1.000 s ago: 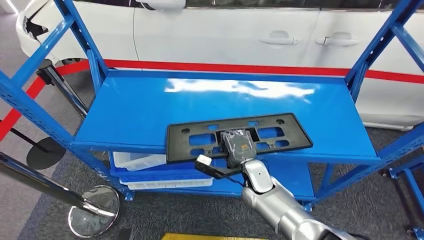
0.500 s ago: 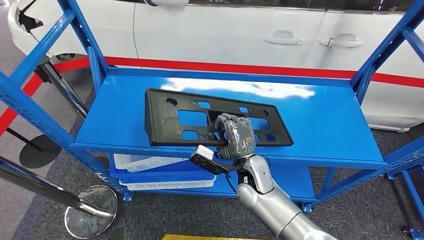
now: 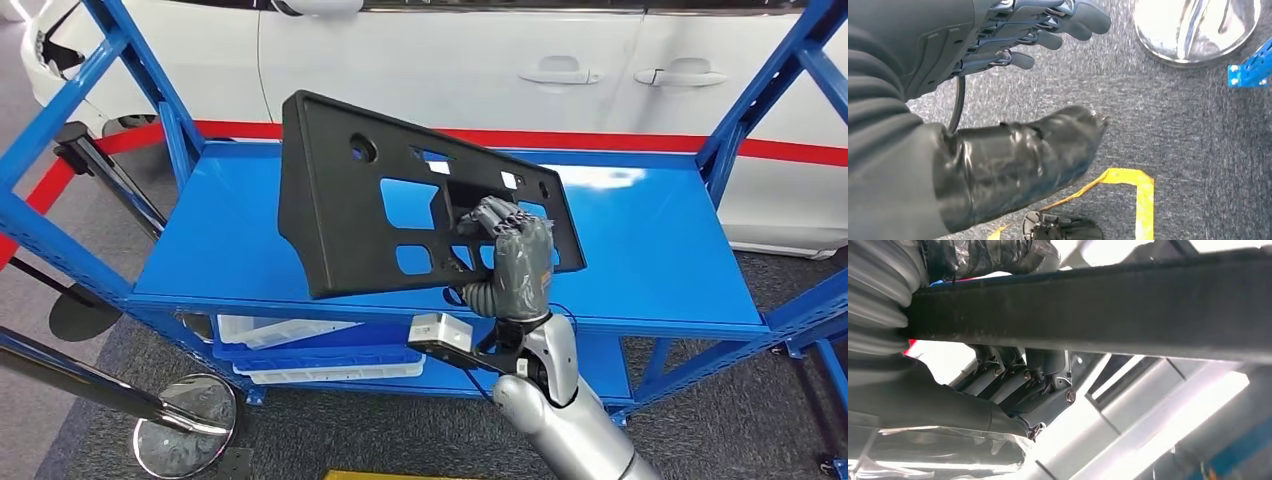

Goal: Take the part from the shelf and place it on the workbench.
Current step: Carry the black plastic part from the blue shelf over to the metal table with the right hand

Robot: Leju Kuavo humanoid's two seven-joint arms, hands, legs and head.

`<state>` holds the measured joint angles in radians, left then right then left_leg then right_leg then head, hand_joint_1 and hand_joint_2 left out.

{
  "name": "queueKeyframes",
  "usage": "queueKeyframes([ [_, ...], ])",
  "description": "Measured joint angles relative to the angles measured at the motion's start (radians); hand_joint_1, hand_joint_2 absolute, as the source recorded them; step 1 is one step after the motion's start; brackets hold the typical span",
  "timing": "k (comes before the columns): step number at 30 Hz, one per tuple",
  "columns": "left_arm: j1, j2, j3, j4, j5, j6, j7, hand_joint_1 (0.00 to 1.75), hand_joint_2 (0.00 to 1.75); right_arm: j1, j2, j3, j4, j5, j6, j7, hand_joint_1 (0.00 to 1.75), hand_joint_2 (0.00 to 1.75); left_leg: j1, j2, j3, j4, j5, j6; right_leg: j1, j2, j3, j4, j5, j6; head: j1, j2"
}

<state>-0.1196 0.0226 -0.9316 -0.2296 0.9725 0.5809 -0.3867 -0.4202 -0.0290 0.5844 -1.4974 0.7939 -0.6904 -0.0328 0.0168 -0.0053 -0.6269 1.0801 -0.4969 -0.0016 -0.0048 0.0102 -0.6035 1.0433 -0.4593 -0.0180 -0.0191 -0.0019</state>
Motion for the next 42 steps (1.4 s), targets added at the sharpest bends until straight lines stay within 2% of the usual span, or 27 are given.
queueKeyframes([
  [3,-0.002,-0.001,0.0,0.0,0.0,0.019,-0.002,0.0,1.75,0.008,-0.002,-0.001,-0.084,-0.048,0.001,-0.001,1.75,1.75,0.001,0.001,-0.088,0.178,-0.078,-0.005,0.004,-0.001,0.004,-0.001,-0.002,-0.013,-0.002,0.0],
  [4,-0.002,-0.001,0.0,0.0,0.001,0.02,-0.001,0.0,1.75,0.012,-0.003,-0.001,-0.106,-0.067,0.001,-0.002,1.75,1.75,0.0,0.001,-0.113,0.226,-0.089,-0.005,0.007,-0.001,0.006,-0.001,-0.004,-0.016,-0.002,0.0],
  [5,-0.002,-0.001,0.0,0.0,0.001,0.021,0.0,0.0,1.75,0.017,-0.004,-0.001,-0.124,-0.087,0.001,-0.004,1.75,1.75,0.0,0.001,-0.122,0.24,-0.081,-0.003,0.01,0.0,0.008,0.0,-0.005,-0.018,-0.002,0.0],
  [6,-0.002,-0.001,0.0,0.0,0.001,0.021,0.002,0.0,1.75,0.022,-0.005,-0.001,-0.144,-0.111,0.002,-0.008,1.75,1.75,-0.002,0.001,-0.111,0.213,-0.054,0.002,0.013,0.001,0.011,0.0,-0.007,-0.02,-0.002,0.0],
  [8,-0.003,0.0,0.0,0.0,-0.002,0.016,0.009,0.0,1.75,0.027,-0.007,-0.001,-0.187,-0.172,0.005,-0.023,1.75,1.75,-0.01,0.001,-0.05,0.081,0.015,0.02,0.017,0.003,0.016,0.0,-0.01,-0.021,-0.002,0.0],
  [9,-0.004,0.001,0.0,0.0,-0.006,0.011,0.012,0.0,1.75,0.027,-0.008,-0.001,-0.21,-0.214,0.012,-0.037,1.75,1.75,-0.015,0.001,-0.02,0.017,0.035,0.027,0.019,0.003,0.016,0.001,-0.012,-0.019,-0.001,0.0],
  [11,-0.006,0.001,-0.001,0.0,-0.016,-0.003,0.021,0.0,1.75,0.028,-0.012,-0.001,-0.253,-0.313,0.042,-0.073,1.75,1.75,-0.023,0.0,0.008,-0.04,0.044,0.034,0.018,0.002,0.014,0.001,-0.011,-0.012,-0.001,0.0],
  [14,-0.006,-0.001,-0.005,0.0,-0.026,-0.02,0.033,0.0,1.75,0.034,-0.023,-0.001,-0.318,-0.459,0.117,-0.124,1.75,1.75,-0.018,0.002,0.014,-0.06,0.057,0.035,0.018,0.002,0.012,0.005,-0.018,0.001,-0.001,0.0],
  [16,-0.007,-0.004,-0.008,0.0,-0.027,-0.033,0.036,0.0,1.75,0.037,-0.029,-0.001,-0.357,-0.519,0.158,-0.144,1.75,1.75,-0.011,0.005,0.016,-0.074,0.067,0.039,0.017,0.001,-0.002,0.055,-0.068,0.013,0.001,0.0],
  [19,-0.008,-0.004,-0.009,0.0,-0.028,-0.05,0.036,0.0,1.75,0.048,-0.036,0.0,-0.397,-0.59,0.203,-0.167,1.75,1.75,-0.008,0.006,0.011,-0.075,0.074,0.04,0.003,0.0,-0.062,0.234,-0.174,0.027,0.001,0.0],
  [20,-0.007,-0.005,-0.01,0.0,-0.028,-0.054,0.037,0.0,1.75,0.053,-0.038,0.0,-0.407,-0.61,0.214,-0.173,1.75,1.75,-0.005,0.007,0.008,-0.075,0.076,0.039,-0.002,0.0,-0.074,0.275,-0.189,0.032,0.001,0.0],
  [21,-0.007,-0.006,-0.011,0.0,-0.028,-0.057,0.039,0.0,1.75,0.059,-0.04,0.0,-0.418,-0.626,0.224,-0.179,1.75,1.75,-0.002,0.007,0.003,-0.074,0.079,0.036,-0.008,0.0,-0.071,0.282,-0.183,0.038,0.001,0.0],
  [22,-0.006,-0.006,-0.012,0.0,-0.028,-0.059,0.041,0.0,1.75,0.062,-0.042,0.0,-0.429,-0.64,0.232,-0.184,1.75,1.75,0.004,0.007,-0.003,-0.071,0.082,0.031,-0.014,-0.001,-0.048,0.248,-0.16,0.046,0.001,0.0],
  [25,-0.006,-0.007,-0.015,0.0,-0.028,-0.063,0.047,0.0,1.75,0.066,-0.045,0.0,-0.455,-0.657,0.243,-0.192,1.75,1.75,0.019,0.005,-0.025,-0.054,0.09,0.01,-0.029,0.002,0.061,0.054,-0.085,0.071,0.002,0.0],
  [27,-0.006,-0.005,-0.017,0.0,-0.029,-0.064,0.049,0.0,1.75,0.069,-0.046,0.0,-0.466,-0.659,0.245,-0.193,1.75,1.75,0.018,0.0,-0.034,-0.046,0.097,-0.009,-0.029,0.01,0.081,0.007,-0.073,0.062,0.002,0.0],
  [30,-0.004,-0.004,-0.022,0.0,-0.029,-0.066,0.053,0.0,1.75,0.073,-0.048,0.0,-0.481,-0.674,0.254,-0.195,1.75,1.75,0.02,-0.003,-0.045,-0.044,0.109,-0.029,-0.025,0.013,0.056,0.017,-0.057,0.024,0.0,0.0],
  [31,-0.003,-0.004,-0.023,0.0,-0.029,-0.067,0.055,0.0,1.75,0.074,-0.048,0.0,-0.486,-0.684,0.258,-0.197,1.75,1.75,0.022,-0.002,-0.054,-0.029,0.09,-0.032,-0.023,0.012,0.047,0.017,-0.048,0.014,-0.001,0.0],
  [32,-0.003,-0.005,-0.023,0.0,-0.029,-0.069,0.058,0.0,1.75,0.075,-0.048,0.0,-0.489,-0.693,0.262,-0.2,1.75,1.75,0.023,0.0,-0.067,0.005,0.053,-0.032,-0.021,0.01,0.036,0.016,-0.038,0.004,-0.002,0.0],
  [34,-0.005,-0.006,-0.024,0.0,-0.029,-0.071,0.061,0.0,1.75,0.078,-0.048,0.0,-0.495,-0.709,0.268,-0.203,1.75,1.75,0.02,0.002,-0.105,0.13,-0.047,-0.028,-0.012,0.008,0.014,0.016,-0.018,-0.01,-0.005,0.0],
  [35,-0.006,-0.006,-0.024,0.0,-0.029,-0.072,0.062,0.0,1.75,0.079,-0.048,0.0,-0.496,-0.715,0.271,-0.205,1.75,1.75,0.017,0.002,-0.119,0.196,-0.083,-0.025,-0.006,0.007,0.001,0.017,-0.008,-0.016,-0.006,0.0],
  [36,-0.006,-0.006,-0.024,0.0,-0.028,-0.072,0.063,0.0,1.75,0.082,-0.048,0.0,-0.496,-0.72,0.274,-0.206,1.75,1.75,0.013,0.002,-0.123,0.241,-0.098,-0.02,0.001,0.006,-0.012,0.017,0.002,-0.02,-0.006,0.0],
  [37,-0.006,-0.006,-0.024,0.0,-0.027,-0.072,0.064,0.0,1.75,0.084,-0.049,0.0,-0.496,-0.724,0.276,-0.207,1.75,1.75,0.007,0.002,-0.111,0.254,-0.092,-0.012,0.009,0.006,-0.024,0.017,0.011,-0.023,-0.006,0.0],
  [38,-0.006,-0.006,-0.024,0.0,-0.026,-0.072,0.066,0.0,1.75,0.085,-0.049,-0.001,-0.497,-0.727,0.278,-0.208,1.75,1.75,-0.001,0.002,-0.081,0.229,-0.073,0.001,0.016,0.006,-0.037,0.017,0.02,-0.026,-0.006,0.0],
  [39,-0.007,-0.006,-0.024,0.0,-0.024,-0.072,0.067,0.0,1.75,0.086,-0.049,-0.001,-0.498,-0.731,0.279,-0.209,1.75,1.75,-0.012,0.001,-0.032,0.172,-0.052,0.019,0.022,0.006,-0.048,0.017,0.03,-0.028,-0.006,0.0],
  [40,-0.009,-0.005,-0.024,0.0,-0.022,-0.072,0.068,0.0,1.75,0.086,-0.049,-0.001,-0.5,-0.733,0.28,-0.209,1.75,1.75,-0.024,0.002,0.024,0.095,-0.045,0.041,0.025,0.006,-0.057,0.017,0.039,-0.028,-0.005,0.0],
  [41,-0.011,-0.003,-0.024,0.0,-0.02,-0.072,0.069,0.0,1.75,0.087,-0.049,-0.001,-0.503,-0.736,0.281,-0.21,1.75,1.75,-0.035,0.004,0.076,0.022,-0.044,0.056,0.026,0.005,-0.062,0.015,0.047,-0.027,-0.005,0.0],
  [42,-0.013,-0.002,-0.024,0.0,-0.02,-0.071,0.069,0.0,1.75,0.088,-0.049,-0.001,-0.504,-0.738,0.282,-0.21,1.75,1.75,-0.043,0.006,0.109,-0.03,-0.046,0.066,0.024,0.002,-0.062,0.012,0.055,-0.025,-0.005,0.0],
])
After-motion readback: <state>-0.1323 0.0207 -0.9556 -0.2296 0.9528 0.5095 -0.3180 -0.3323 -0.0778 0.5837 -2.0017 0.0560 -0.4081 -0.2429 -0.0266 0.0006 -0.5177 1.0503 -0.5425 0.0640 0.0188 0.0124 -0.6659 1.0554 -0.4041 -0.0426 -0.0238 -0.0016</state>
